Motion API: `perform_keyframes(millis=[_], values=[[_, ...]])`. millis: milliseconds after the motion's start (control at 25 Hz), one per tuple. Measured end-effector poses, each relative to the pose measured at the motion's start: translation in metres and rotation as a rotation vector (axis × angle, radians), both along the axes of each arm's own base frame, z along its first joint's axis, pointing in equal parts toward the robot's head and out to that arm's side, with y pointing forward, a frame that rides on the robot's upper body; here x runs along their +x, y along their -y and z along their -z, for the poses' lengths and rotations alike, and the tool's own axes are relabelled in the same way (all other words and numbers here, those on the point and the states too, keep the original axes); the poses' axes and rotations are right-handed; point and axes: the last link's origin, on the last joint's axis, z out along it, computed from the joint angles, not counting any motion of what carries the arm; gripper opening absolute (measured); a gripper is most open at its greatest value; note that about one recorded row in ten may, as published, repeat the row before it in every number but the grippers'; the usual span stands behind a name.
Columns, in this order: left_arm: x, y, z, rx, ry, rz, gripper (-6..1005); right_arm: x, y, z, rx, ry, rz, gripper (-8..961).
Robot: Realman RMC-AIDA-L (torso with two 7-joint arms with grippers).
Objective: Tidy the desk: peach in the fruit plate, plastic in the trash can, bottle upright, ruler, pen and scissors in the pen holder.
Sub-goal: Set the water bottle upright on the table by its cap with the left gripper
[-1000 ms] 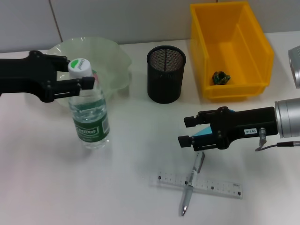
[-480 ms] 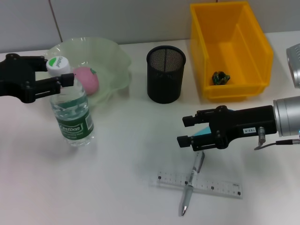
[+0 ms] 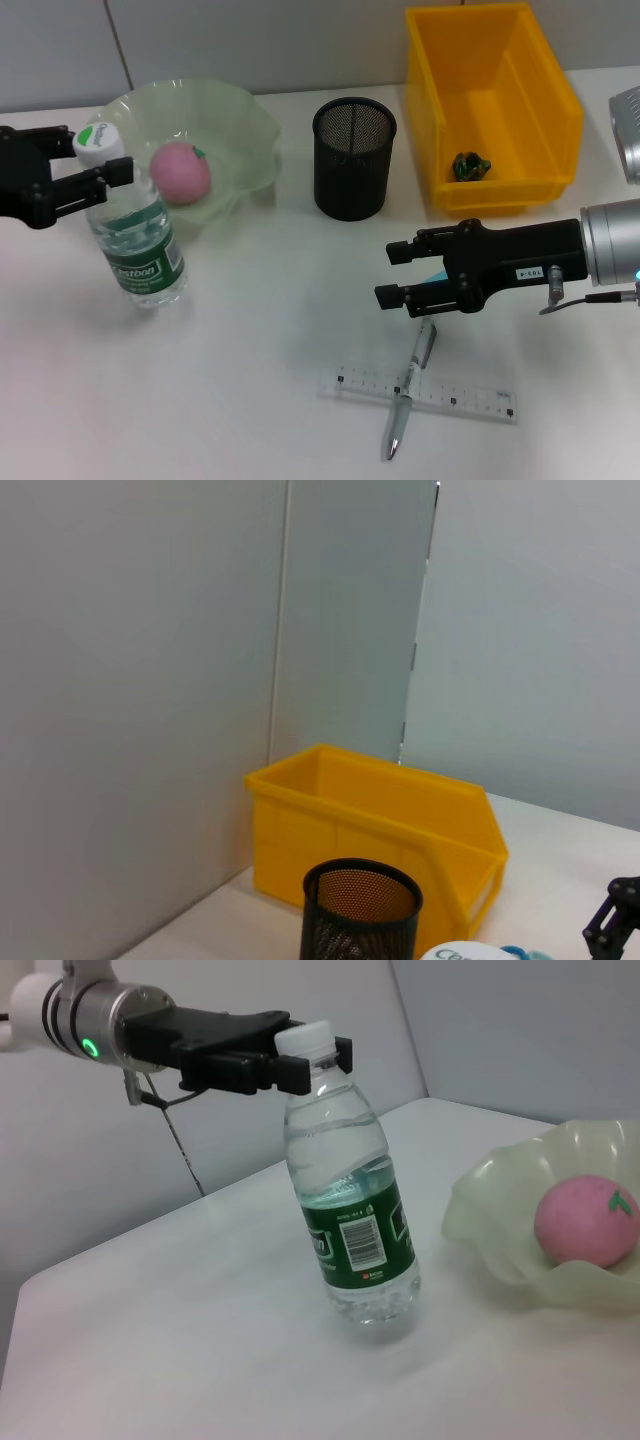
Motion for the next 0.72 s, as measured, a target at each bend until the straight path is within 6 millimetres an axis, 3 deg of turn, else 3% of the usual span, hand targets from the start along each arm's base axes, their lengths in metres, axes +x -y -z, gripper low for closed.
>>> perform_keyframes(millis=[720], values=[[-0.023,0.007,0.013,0.11,-0.01,0.018,442,0.0,0.0,0.0,0.001,0.0,0.0,710]])
